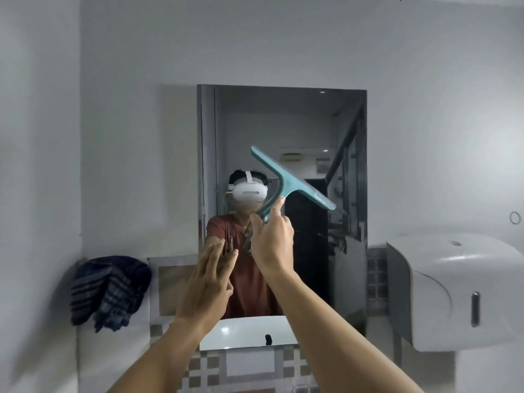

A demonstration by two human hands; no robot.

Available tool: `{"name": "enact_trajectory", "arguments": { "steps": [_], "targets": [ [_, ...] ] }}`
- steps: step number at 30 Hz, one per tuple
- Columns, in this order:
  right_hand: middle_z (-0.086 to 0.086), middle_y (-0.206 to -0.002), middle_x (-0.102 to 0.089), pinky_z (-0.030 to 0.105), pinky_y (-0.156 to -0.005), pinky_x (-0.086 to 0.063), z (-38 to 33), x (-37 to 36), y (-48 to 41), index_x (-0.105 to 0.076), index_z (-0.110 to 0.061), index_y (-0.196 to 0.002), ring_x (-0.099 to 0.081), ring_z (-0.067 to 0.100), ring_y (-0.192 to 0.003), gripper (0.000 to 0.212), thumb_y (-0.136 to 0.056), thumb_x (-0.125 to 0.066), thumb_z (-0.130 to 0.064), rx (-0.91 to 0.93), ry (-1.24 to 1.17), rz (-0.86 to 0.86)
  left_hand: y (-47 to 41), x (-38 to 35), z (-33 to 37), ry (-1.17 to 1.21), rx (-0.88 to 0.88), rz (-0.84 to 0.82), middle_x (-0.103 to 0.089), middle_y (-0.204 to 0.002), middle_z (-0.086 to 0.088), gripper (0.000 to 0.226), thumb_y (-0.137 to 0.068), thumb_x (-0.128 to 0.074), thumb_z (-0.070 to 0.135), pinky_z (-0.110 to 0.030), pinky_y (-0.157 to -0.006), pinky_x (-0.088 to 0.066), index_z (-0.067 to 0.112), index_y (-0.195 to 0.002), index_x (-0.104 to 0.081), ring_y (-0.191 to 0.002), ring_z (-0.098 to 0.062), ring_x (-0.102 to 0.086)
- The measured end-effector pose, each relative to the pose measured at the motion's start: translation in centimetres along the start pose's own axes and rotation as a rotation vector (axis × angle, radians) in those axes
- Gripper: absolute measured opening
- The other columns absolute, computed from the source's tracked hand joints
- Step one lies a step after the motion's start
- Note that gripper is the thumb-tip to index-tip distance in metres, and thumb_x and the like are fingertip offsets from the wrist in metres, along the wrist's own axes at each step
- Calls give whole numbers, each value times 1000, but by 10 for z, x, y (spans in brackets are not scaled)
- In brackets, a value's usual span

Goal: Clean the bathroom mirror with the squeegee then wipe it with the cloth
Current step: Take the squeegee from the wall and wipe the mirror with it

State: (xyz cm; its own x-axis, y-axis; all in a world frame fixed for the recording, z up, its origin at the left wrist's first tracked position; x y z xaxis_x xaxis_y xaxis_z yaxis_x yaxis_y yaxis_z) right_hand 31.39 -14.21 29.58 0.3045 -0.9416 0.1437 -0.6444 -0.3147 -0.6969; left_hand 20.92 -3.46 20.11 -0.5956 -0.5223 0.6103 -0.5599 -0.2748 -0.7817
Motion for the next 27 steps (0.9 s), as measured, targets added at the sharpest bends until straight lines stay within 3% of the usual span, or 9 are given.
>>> {"name": "enact_trajectory", "arguments": {
  "steps": [3, 7, 11, 14, 17, 21, 23, 27],
  "targets": [
    [18, -146, -50, 33, -105, -42, -12, -9, 13, -13, -11, -161, -50, 26, -132, 70, -105, -49, -34, 58, 107, -56, 3, -1, -5, -36, -2, 5, -31, -159, -19, 91, -69, -88, 27, -42, -106, -42, 16, -148, -45, -145, -35, -33],
    [18, -148, -48, 36, -100, -48, -16, -27, 20, -9, -15, -161, -50, 30, -134, 71, -105, -49, -32, 135, 136, -109, 10, -6, -11, -65, -8, 15, -32, -158, -19, 90, -69, -88, 27, -43, -110, -35, 13, -146, -45, -145, -35, -35],
    [15, -143, -51, 41, -72, -60, -14, -37, 28, -12, -21, -161, -66, 29, -106, 68, -105, -48, -33, 231, 275, -138, 12, -14, -12, -112, -40, -1, -27, -161, -20, 98, -75, -83, 29, -44, -113, -26, 13, -152, -24, -148, -34, -29],
    [10, -146, -52, 40, -61, -59, -11, -32, 28, -20, -25, -160, -67, 29, -101, 63, -103, -47, -32, 305, 419, -134, 12, -12, -11, -67, -26, 2, -32, -159, -20, 99, -70, -88, 27, -40, -105, -41, 15, -149, -29, -145, -35, -35],
    [6, -150, -52, 38, -76, -58, -7, -18, 27, -27, -28, -159, -67, 26, -108, 62, -101, -50, -32, 381, 561, -126, 14, -9, -12, -10, 3, 18, -36, -157, -17, 99, -66, -90, 24, -37, -89, -57, 16, -150, -38, -142, -33, -40],
    [7, -147, -53, 41, -70, -59, 3, 3, 19, -28, -34, -158, -66, 33, -109, 63, -99, -51, -31, 417, 666, -168, 14, -9, -12, -9, -10, 9, -33, -158, -16, 100, -68, -89, 22, -40, -95, -54, 15, -152, -37, -144, -33, -37],
    [7, -148, -52, 40, -75, -57, 4, 10, 14, -27, -37, -158, -65, 33, -113, 62, -99, -49, -29, 459, 738, -174, 15, -9, -16, -12, -8, 4, -32, -158, -16, 100, -68, -89, 21, -41, -97, -54, 15, -153, -36, -144, -34, -36],
    [5, -143, -55, 37, -68, -49, 7, 39, 0, -30, -42, -155, -63, 31, -116, 66, -97, -48, -18, 485, 834, -189, 13, -14, -20, 7, -11, 2, -28, -161, -15, 98, -72, -86, 19, -41, -91, -59, 16, -154, -33, -147, -35, -31]
  ]
}}
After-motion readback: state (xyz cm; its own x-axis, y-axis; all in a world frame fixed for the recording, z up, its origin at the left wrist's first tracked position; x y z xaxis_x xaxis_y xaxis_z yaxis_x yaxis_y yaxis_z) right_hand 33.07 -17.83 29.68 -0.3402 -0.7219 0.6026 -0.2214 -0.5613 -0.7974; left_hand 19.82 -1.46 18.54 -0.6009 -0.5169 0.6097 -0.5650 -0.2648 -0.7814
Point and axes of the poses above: each hand's wrist, its own y-axis away from the middle knuckle, its own x-axis out of the back of the hand, z = x × y, the point moved 7 cm from there along -y, towards the middle knuckle
